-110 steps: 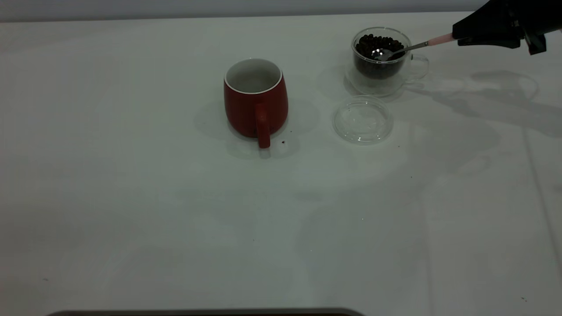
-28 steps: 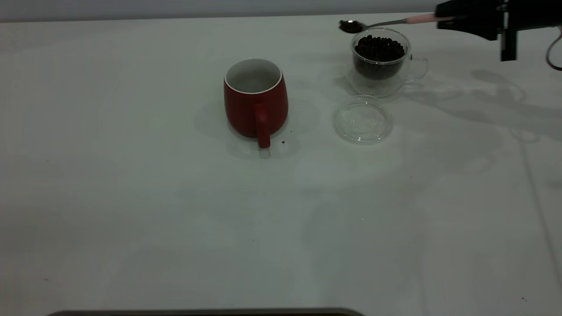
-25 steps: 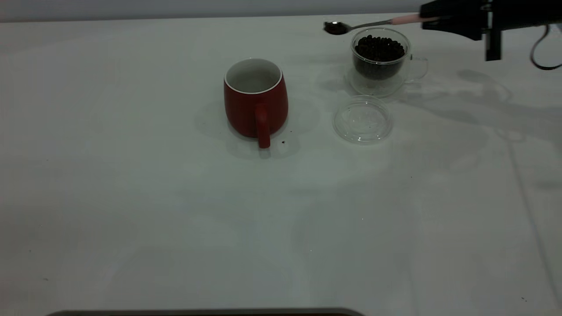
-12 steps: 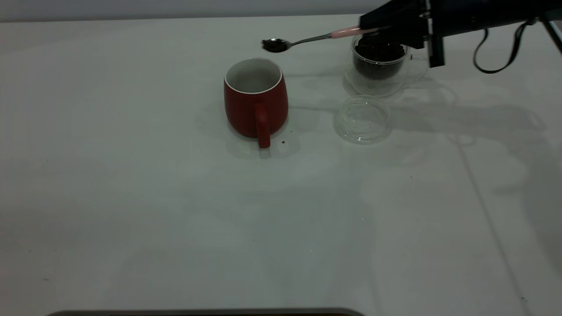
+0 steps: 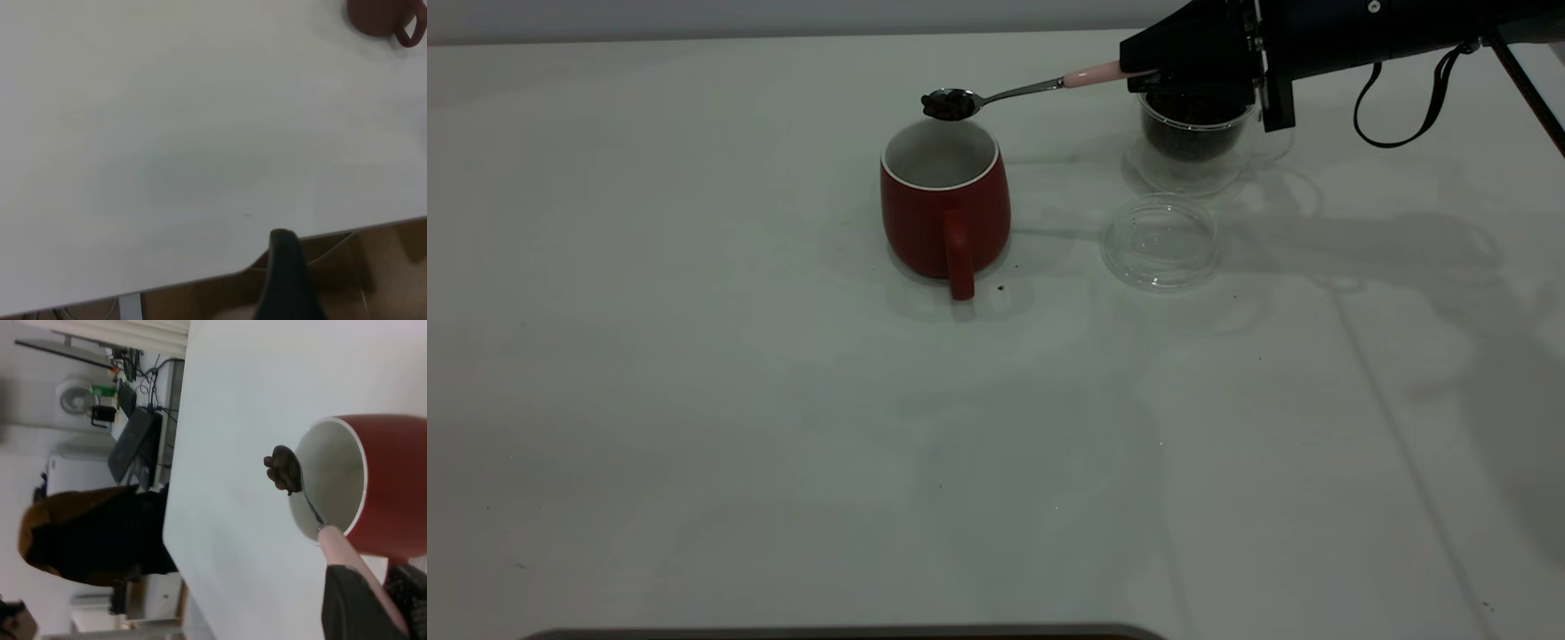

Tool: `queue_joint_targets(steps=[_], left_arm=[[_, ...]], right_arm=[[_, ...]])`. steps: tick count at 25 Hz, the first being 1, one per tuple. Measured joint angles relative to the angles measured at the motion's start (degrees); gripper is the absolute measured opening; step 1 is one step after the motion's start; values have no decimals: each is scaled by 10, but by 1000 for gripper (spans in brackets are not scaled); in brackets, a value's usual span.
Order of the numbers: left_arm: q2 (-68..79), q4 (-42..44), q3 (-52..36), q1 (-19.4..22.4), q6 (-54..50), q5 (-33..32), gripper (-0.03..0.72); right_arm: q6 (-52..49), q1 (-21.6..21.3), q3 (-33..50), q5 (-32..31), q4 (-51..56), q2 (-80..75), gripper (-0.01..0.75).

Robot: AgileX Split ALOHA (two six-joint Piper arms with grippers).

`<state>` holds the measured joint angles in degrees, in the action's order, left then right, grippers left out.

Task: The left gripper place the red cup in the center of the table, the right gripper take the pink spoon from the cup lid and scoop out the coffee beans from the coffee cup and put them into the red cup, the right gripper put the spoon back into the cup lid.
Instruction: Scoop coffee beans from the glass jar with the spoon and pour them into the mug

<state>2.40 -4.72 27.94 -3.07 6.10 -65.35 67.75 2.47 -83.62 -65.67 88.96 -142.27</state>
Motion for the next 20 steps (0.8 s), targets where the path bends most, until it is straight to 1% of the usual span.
queue_joint_targets(steps=[13,17,20], left_arm=[[0,0,0,0,0,0,586],[0,0,0,0,0,0,586],[0,0,0,0,0,0,586]], right_arm=[[247,0,0,3,4,0,113],[273,0,0,3,14,0,113],[235,0,0,2,25,0,113]])
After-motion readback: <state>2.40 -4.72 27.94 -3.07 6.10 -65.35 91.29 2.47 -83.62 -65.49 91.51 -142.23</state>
